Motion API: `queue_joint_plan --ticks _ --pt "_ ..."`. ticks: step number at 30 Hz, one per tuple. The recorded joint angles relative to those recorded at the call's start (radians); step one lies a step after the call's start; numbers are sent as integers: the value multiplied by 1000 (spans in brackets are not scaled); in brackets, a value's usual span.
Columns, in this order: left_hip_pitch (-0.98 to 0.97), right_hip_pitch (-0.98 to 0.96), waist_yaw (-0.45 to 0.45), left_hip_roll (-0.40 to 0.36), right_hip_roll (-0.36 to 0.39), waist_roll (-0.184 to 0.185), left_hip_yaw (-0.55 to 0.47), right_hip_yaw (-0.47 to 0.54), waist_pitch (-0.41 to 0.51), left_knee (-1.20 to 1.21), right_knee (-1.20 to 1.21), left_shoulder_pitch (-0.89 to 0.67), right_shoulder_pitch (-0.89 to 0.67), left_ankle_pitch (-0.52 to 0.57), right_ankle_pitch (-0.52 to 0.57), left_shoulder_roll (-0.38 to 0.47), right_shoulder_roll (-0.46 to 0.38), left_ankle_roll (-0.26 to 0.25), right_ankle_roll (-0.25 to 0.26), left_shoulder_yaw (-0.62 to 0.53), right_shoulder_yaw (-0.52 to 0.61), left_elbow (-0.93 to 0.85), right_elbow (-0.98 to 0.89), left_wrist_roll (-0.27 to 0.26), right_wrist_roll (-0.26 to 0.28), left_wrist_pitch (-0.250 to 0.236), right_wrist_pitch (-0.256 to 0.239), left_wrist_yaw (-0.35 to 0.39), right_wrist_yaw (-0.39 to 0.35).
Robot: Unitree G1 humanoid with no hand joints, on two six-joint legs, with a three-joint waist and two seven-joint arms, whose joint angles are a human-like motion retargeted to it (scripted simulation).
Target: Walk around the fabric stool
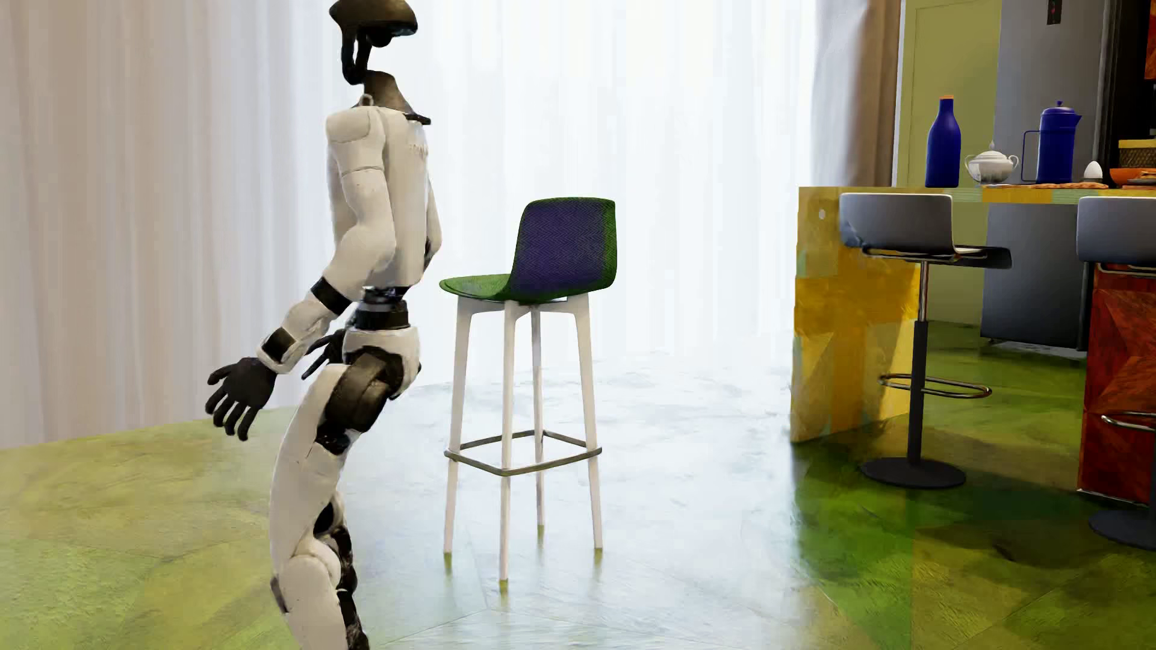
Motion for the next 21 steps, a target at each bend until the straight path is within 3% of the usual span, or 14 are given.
queue_joint_plan --ticks 1,2,3,5,7,8,9,10,11,12,14,18,20,21 --pt "-15 -74 -48 36 -37 -22 53 -19 6 63 150 50 -151 -42 -129 1 18 -27 27 -37 -10 -38 -58 3 9 24 48 8 6" --pt "-32 -148 -82 65 -52 -37 96 -21 -12 130 262 73 -242 -97 -194 -7 34 -62 -38 -43 -8 -52 -82 16 31 61 57 5 10" --pt "-40 -179 -106 81 -26 -38 111 -10 -20 184 290 23 -206 -137 -97 -56 37 -83 -185 -62 55 -92 -96 39 63 131 23 10 -2" --pt "-123 -175 -157 105 84 17 22 19 14 405 257 -146 -18 -35 22 -87 -11 -88 -194 -165 91 -129 -78 55 157 198 -52 39 -35" --pt "-220 -170 -257 25 138 77 -57 -8 43 396 200 -193 118 -117 -23 -78 -52 -34 -227 -56 20 -56 -59 37 242 87 -3 68 -86" --pt "-231 -173 -301 40 134 76 -23 -47 64 256 236 -205 142 -188 -135 -22 -52 5 -144 -51 -3 -50 -20 35 263 55 44 77 -110" --pt "-180 -148 -318 64 61 27 30 -20 67 228 396 -193 152 -94 -271 -30 -34 -17 6 -30 -16 -43 1 48 247 15 104 83 -130" --pt "-174 -106 -286 86 -32 -5 53 28 49 275 449 -194 164 -123 -354 -70 -49 -73 81 -39 50 -60 61 62 208 -29 152 86 -143" --pt "-197 -105 -223 76 -74 2 5 -43 34 382 436 -183 164 -129 -280 -113 -57 -123 -147 -83 84 -33 89 80 153 -88 191 90 -137" --pt "-261 -87 -178 22 -41 25 -40 -42 24 489 424 -158 135 -96 -296 -82 -45 -154 -156 -166 84 -19 107 103 117 -114 206 92 -118" --pt "-352 -8 -73 -47 16 62 -11 -14 2 536 352 -61 81 -43 -313 -84 -55 -181 -163 -48 72 -5 44 150 80 -85 183 80 -71" --pt "-445 263 -7 -24 98 81 -4 106 -27 377 103 104 -87 65 -309 -61 -22 -159 -162 22 85 -30 12 102 -22 44 -20 103 -44" --pt "-390 244 -56 45 128 73 -33 98 19 174 315 57 -124 122 -162 -42 -3 -165 -136 34 76 9 -70 39 -67 -41 -60 133 -59" --pt "-332 157 -117 50 89 17 10 61 33 174 496 17 -121 91 39 0 -14 -99 -150 24 83 55 -51 2 -52 -123 -58 154 -56"
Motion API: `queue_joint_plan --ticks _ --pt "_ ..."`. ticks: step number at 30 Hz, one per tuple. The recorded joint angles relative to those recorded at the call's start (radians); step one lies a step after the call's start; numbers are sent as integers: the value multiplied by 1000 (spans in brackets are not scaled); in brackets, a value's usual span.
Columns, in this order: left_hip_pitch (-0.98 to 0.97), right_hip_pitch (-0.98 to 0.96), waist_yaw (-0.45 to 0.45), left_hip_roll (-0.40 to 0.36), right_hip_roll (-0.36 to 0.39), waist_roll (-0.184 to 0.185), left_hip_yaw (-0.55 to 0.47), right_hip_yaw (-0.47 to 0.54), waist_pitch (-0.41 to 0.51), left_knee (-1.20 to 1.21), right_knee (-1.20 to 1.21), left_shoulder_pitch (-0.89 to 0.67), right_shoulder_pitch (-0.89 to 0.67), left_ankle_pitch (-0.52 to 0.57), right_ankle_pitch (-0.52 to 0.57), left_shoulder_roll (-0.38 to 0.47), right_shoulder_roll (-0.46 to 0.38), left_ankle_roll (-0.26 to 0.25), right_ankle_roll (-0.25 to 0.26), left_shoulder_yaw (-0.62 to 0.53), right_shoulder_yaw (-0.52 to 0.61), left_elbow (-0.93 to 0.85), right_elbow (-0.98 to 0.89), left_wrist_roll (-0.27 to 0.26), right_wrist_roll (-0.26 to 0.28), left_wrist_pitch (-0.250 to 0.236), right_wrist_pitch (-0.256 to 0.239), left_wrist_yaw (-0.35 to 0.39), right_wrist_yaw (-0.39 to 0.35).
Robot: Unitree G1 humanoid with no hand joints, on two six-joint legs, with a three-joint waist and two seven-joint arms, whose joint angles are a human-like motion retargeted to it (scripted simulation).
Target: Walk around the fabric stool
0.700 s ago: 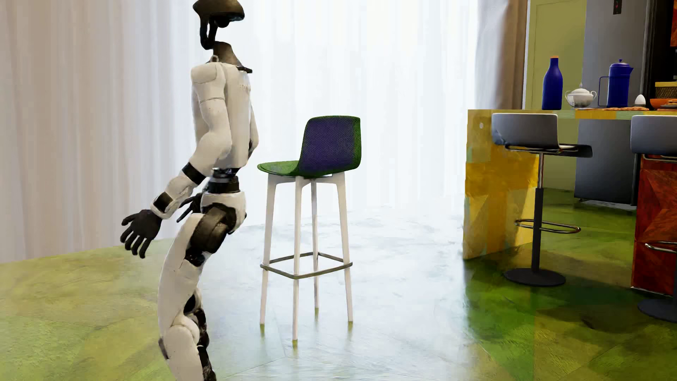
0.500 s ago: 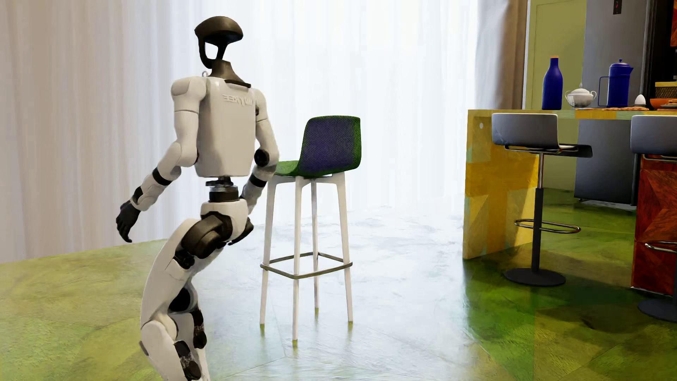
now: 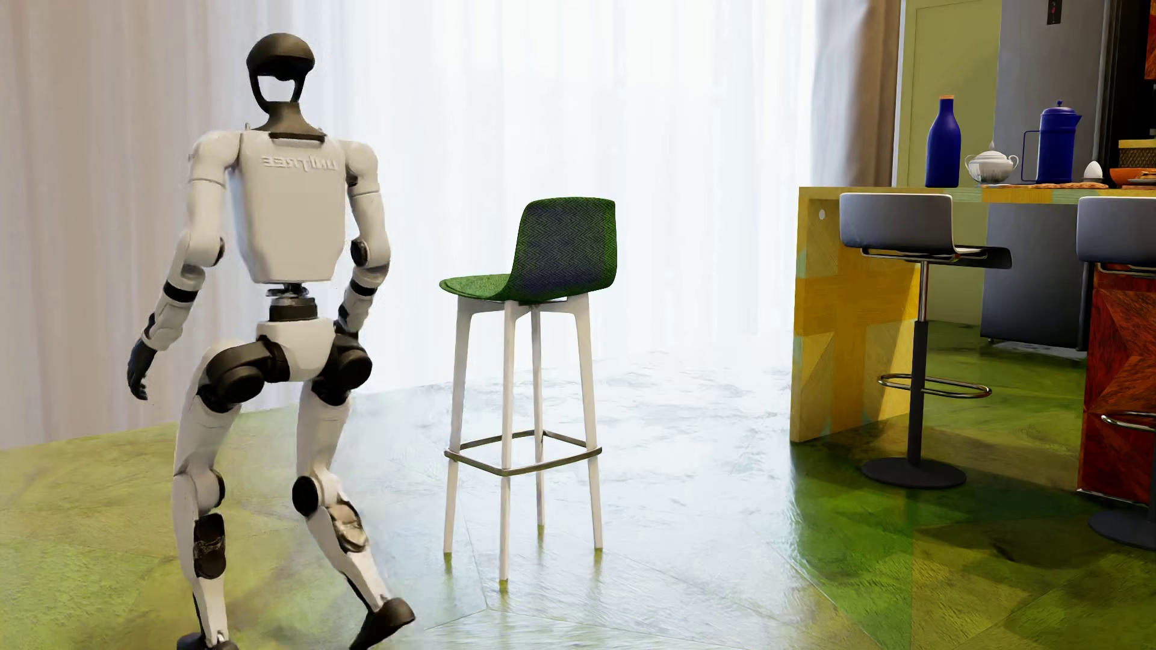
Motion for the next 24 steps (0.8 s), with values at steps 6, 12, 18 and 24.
queue_joint_plan --ticks 6,12,18,24 --pt "244 -226 -221 59 -109 -209 75 -92 -16 167 -259 -289 272 -73 -174 -103 3 -3 33 -119 30 -92 21 -37 88 17 181 14 3" --pt "78 -42 -23 28 -38 1 -45 -4 -13 36 -246 48 48 -106 -257 11 38 -33 0 -7 -15 8 -9 129 77 112 158 -182 50" --pt "22 -63 -109 18 -49 -67 -25 -51 8 408 -285 -218 262 153 -263 -117 -52 -61 -15 -107 5 -67 110 1 98 -1 81 22 43" --pt "-61 -105 -103 47 -25 -35 14 -51 4 4 159 -77 96 103 47 58 24 41 -49 -14 -8 32 34 59 69 -54 211 -11 -25"
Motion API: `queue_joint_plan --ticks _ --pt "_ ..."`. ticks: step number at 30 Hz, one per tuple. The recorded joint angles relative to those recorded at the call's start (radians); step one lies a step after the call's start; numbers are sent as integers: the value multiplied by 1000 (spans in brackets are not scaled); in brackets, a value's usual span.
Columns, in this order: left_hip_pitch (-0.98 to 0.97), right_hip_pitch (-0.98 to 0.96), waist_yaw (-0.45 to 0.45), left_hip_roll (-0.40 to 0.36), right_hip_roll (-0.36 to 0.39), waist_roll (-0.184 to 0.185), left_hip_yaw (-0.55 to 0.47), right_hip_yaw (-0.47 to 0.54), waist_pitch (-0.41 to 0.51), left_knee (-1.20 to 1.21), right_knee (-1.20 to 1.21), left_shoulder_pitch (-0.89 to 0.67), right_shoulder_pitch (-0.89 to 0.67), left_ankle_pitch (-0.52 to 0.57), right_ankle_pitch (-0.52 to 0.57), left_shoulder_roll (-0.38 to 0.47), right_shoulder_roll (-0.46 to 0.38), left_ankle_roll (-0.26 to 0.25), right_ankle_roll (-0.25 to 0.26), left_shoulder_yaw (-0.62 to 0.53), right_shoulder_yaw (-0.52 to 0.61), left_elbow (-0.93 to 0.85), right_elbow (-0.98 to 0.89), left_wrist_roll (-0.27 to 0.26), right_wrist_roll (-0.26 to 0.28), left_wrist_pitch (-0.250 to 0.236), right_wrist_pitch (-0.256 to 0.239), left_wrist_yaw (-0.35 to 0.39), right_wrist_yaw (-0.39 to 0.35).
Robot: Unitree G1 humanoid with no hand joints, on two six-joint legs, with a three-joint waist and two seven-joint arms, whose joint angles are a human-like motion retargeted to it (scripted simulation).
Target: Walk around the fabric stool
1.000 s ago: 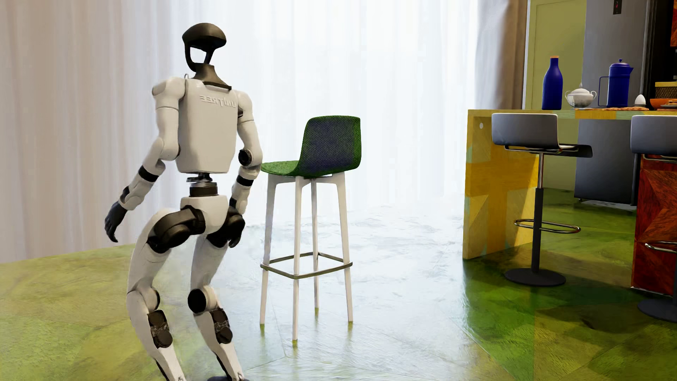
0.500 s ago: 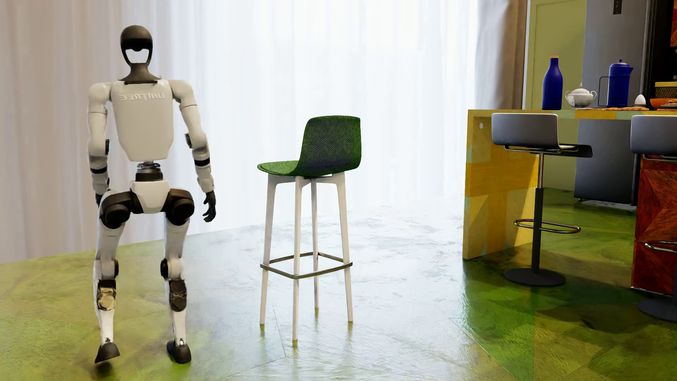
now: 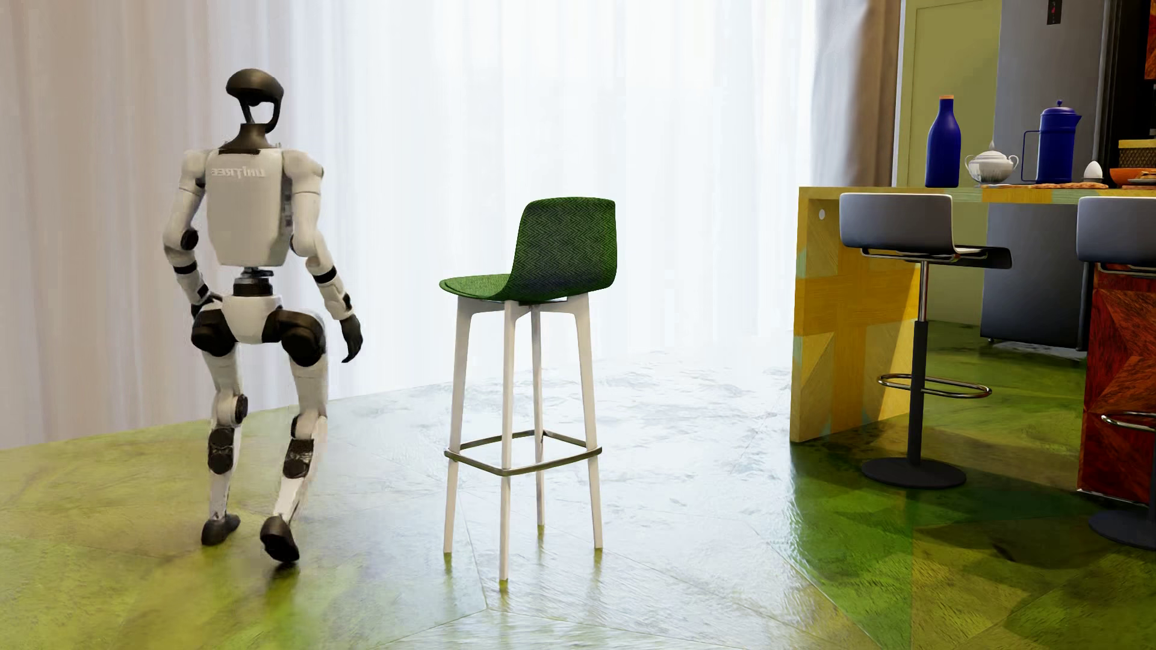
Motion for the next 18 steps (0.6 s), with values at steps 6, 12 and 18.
queue_joint_plan --ticks 6,12,18 --pt "170 -62 19 60 -81 -72 14 -39 -28 251 -393 -112 94 -65 -230 -144 -62 -58 58 -135 29 -130 64 -33 -30 123 -57 -21 66" --pt "163 90 59 26 -24 41 -15 68 -18 -70 -331 107 -21 -100 -255 -21 27 -46 6 -20 16 -56 -25 34 32 166 -131 -107 59" --pt "160 63 -18 24 -61 -69 -59 -29 -35 331 -416 -145 177 -31 -358 -180 -85 -112 47 -95 49 -92 108 -66 8 10 15 12 43"
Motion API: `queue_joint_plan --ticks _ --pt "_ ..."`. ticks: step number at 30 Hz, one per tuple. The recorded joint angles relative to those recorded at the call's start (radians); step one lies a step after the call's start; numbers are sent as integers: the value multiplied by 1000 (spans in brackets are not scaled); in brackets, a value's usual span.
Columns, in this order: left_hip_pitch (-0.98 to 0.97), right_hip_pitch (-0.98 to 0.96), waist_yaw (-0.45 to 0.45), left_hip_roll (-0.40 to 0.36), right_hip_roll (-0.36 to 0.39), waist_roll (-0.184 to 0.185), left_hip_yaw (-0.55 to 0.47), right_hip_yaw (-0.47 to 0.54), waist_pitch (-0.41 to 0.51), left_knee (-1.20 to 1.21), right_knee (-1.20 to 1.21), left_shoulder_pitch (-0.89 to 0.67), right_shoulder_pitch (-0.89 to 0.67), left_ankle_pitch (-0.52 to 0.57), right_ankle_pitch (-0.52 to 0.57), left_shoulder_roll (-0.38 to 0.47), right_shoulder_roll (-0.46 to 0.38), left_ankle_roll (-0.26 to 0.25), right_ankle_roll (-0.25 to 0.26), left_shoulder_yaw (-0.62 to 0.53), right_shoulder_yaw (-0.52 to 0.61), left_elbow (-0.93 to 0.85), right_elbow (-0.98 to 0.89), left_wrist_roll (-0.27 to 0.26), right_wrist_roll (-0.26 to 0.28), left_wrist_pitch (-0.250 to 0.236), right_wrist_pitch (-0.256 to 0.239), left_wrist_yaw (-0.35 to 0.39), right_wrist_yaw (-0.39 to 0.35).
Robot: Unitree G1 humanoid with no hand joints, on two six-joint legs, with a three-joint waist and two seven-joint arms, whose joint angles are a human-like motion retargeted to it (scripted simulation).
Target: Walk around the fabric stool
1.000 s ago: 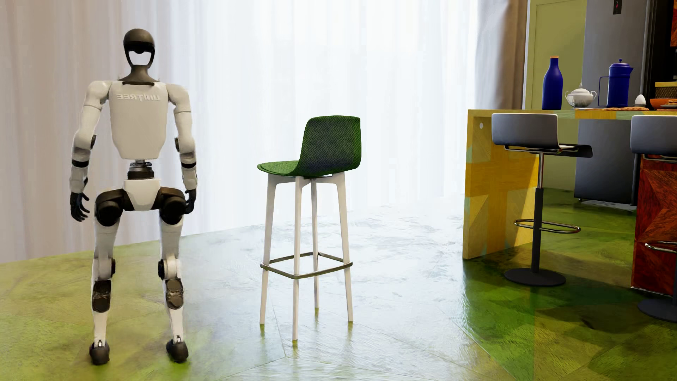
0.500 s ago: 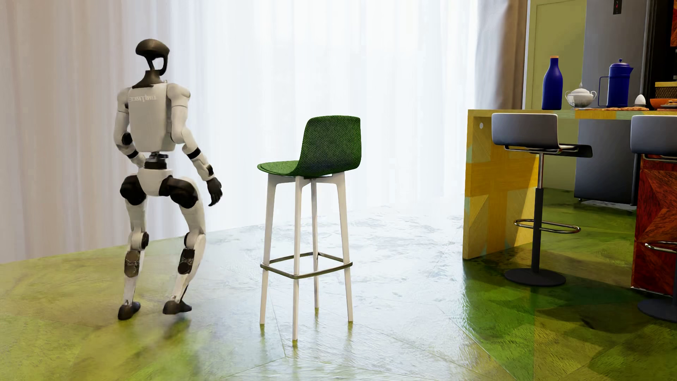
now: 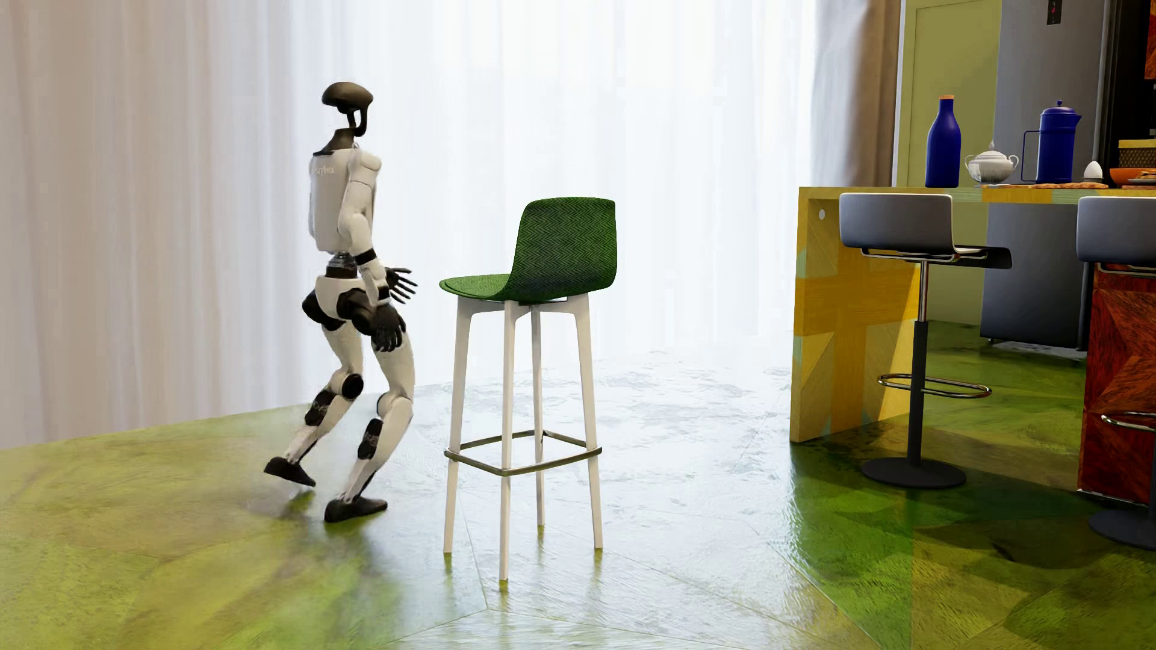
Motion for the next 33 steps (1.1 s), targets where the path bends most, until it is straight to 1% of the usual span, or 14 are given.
queue_joint_plan --ticks 4,5,6,9,10,11,15,17,19,23,25,28,29,33 --pt "-180 94 82 -23 69 100 3 89 43 -262 138 212 -136 -37 -40 145 100 22 -29 96 -91 67 -156 58 6 16 11 -82 -116" --pt "-141 26 41 -18 45 78 41 79 44 -250 306 199 -193 -90 121 173 98 129 -66 90 -59 74 -79 49 17 46 -20 -64 -82" --pt "-70 -44 15 -6 16 47 84 59 46 -292 380 157 -182 -116 270 160 89 85 -58 99 -79 43 -78 35 38 70 -45 -26 -24" --pt "147 -174 -105 28 -34 -30 161 -9 32 -398 182 14 -58 -159 130 89 67 44 46 54 -120 -76 -173 -6 8 66 -72 50 77" --pt "112 -167 -84 36 -46 -47 133 -6 24 -232 8 -37 -34 -92 155 45 53 21 -7 19 -64 -69 -112 0 -30 37 -89 42 58" --pt "16 -125 -38 21 -13 -17 45 3 28 -14 6 -59 -43 101 114 30 9 13 -8 -38 6 -19 -13 25 -58 7 -106 18 32" --pt "-211 109 152 -109 85 143 -2 105 28 -140 -114 217 -139 -91 11 59 67 42 0 95 -41 25 -132 139 -35 76 -120 -121 -57" --pt "-183 102 155 -76 118 186 45 124 36 -340 96 253 -244 44 46 114 82 39 -28 105 -46 79 -156 112 3 75 -124 -121 -35" --pt "-79 -36 89 -50 15 98 148 28 52 -324 324 191 -243 -65 263 146 94 208 -9 104 -74 61 -107 51 28 65 -121 -45 40" --pt "38 -146 -41 21 -58 -23 179 6 15 -154 16 -35 -55 -128 138 28 -5 102 48 0 -44 -58 -57 10 -28 70 -57 58 57" --pt "-89 -43 50 -40 4 21 -5 31 16 -6 -30 53 -61 -54 83 9 23 58 53 4 -43 -13 -29 46 12 -21 -22 -8 -25" --pt "-131 63 123 -44 59 98 -14 102 -2 -300 -29 232 -155 -60 20 110 131 43 50 85 -81 78 -178 99 26 17 -47 -119 -65" --pt "-74 15 88 -42 28 55 47 77 8 -297 128 207 -176 -109 77 159 144 167 -24 80 -25 108 -145 89 29 63 -92 -125 -17" --pt "212 -137 -118 -7 16 -34 176 -45 13 -436 188 29 -50 -221 106 93 63 104 27 40 -114 -59 -155 -8 78 125 -123 1 132"
